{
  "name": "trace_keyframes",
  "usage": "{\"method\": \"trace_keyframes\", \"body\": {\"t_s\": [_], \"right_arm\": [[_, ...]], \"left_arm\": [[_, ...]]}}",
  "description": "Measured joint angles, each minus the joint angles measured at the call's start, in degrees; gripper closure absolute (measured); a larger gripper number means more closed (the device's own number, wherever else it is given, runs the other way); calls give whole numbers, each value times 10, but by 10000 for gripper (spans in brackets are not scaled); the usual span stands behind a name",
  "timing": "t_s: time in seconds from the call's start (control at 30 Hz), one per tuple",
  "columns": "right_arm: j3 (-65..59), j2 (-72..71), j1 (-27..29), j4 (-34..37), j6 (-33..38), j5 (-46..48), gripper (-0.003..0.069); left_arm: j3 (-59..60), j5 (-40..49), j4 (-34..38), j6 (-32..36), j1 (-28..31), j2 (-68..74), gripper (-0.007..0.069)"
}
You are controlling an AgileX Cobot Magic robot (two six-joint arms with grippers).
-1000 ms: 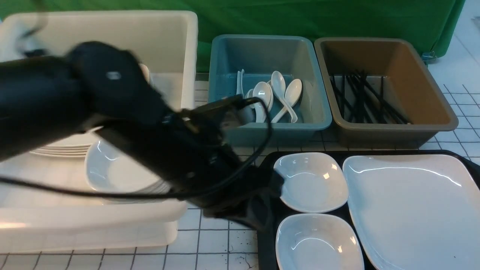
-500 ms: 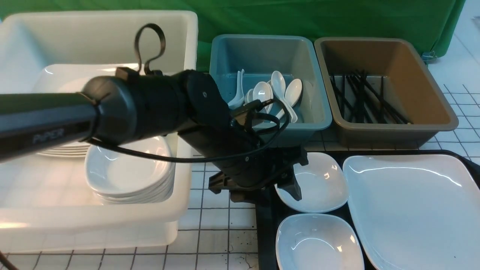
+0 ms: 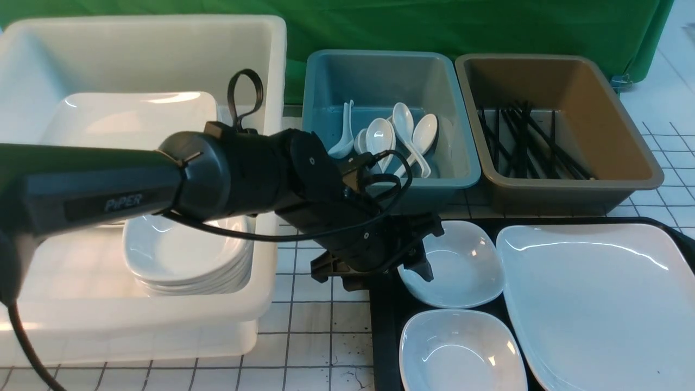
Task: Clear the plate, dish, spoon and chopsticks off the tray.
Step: Use the left arm to grab a small plate from the dinner plate
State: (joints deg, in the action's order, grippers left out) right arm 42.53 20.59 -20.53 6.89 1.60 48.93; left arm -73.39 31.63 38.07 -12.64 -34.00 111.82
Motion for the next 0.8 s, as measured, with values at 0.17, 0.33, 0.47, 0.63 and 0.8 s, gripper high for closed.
{"method": "trace_keyframes", "body": {"t_s": [0.17,0.33,0.47,0.63,0.8], "right_arm": [[0,0,0,0,0,0,561],[0,0,0,0,0,0,555],[0,0,0,0,0,0,555],[0,0,0,0,0,0,555],[0,0,0,0,0,0,555]], "left_arm": [[0,-13,17,-1,0,10,221],[-1,-20,43,2,-1,23,221],[-3,-30,57,6,-4,33,222],[-4,-56,67,11,-5,39,222],[-4,-79,66,13,-5,39,222]]}}
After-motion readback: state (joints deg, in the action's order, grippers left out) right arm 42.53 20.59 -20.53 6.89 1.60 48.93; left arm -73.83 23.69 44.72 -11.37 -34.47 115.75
